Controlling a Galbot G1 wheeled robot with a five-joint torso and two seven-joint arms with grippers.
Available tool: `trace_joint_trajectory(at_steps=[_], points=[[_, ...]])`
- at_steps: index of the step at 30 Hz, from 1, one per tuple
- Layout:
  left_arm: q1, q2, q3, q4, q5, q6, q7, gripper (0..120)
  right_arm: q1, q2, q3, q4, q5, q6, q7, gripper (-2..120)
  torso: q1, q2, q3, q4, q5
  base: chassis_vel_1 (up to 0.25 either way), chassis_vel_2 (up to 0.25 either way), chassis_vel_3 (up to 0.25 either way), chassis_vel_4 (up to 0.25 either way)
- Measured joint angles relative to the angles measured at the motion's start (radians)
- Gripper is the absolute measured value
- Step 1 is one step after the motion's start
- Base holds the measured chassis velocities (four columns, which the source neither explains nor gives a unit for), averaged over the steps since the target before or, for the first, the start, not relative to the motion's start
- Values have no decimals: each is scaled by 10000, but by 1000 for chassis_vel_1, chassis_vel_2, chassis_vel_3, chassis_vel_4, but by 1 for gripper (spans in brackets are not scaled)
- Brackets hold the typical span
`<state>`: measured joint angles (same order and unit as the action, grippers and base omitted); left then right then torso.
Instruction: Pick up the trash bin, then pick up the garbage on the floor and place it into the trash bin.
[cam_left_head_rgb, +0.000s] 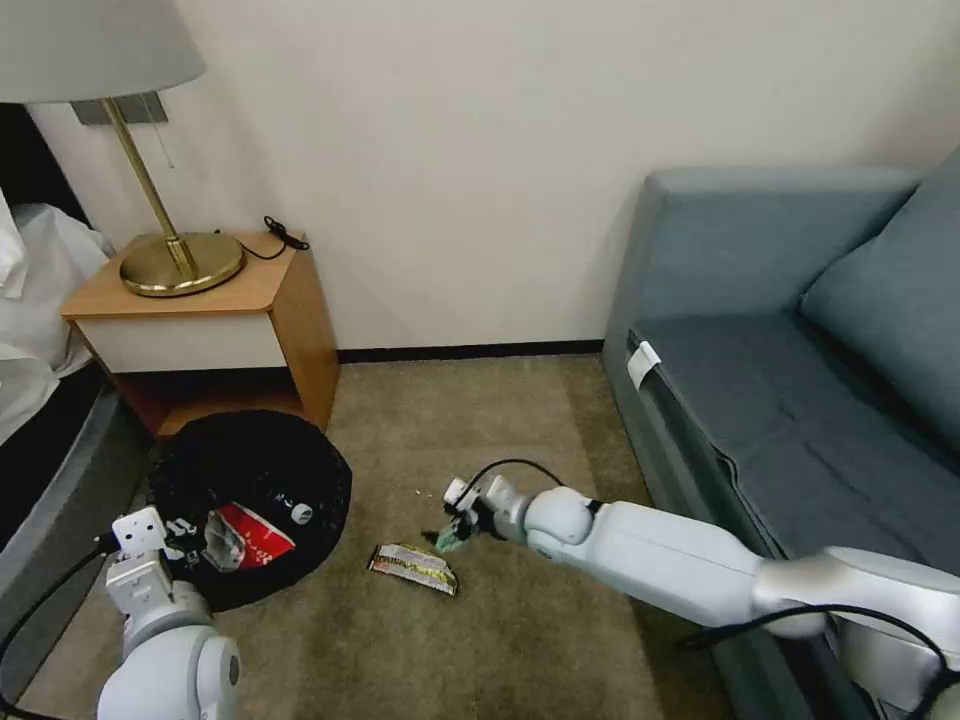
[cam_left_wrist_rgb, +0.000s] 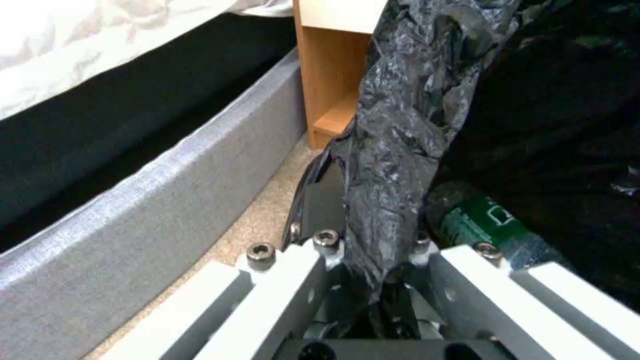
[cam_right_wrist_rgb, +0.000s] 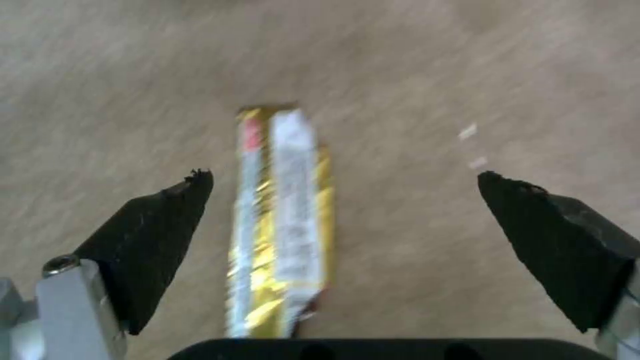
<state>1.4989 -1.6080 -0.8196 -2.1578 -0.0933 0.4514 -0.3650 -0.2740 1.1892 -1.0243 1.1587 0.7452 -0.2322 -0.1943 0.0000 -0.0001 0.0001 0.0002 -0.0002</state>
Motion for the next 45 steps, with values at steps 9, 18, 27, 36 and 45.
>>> trace_joint_trajectory(at_steps=[9, 18, 27, 36, 45], points=[[-72, 0, -5, 192, 17, -61, -3, 1, -52, 771, -529, -1589, 253, -141, -1264, 100, 0, 0, 0, -2, 2, 0, 0, 0, 0], [-98, 0, 21, 268, 54, -88, -5, 1, -427, 1141, -532, -2382, 195, -55, -1520, 100, 0, 0, -1, -2, 1, 0, 0, 0, 0], [-84, 0, 33, 335, 97, -196, -11, 1, -679, 1412, -383, -3017, -59, 106, -1586, 100, 0, 0, -1, -2, 0, 0, 0, 0, 0], [-42, 0, 53, 299, 108, -265, -12, 1, -901, 1664, -139, -3733, -556, 482, -1661, 100, 0, 0, -1, -2, 1, 0, 0, 0, 0], [-39, 0, 84, 306, 152, -329, -7, 1, -991, 1752, -12, -4008, -723, 687, -1591, 88, 0, 0, -1, -2, 2, 0, 0, 0, 0]])
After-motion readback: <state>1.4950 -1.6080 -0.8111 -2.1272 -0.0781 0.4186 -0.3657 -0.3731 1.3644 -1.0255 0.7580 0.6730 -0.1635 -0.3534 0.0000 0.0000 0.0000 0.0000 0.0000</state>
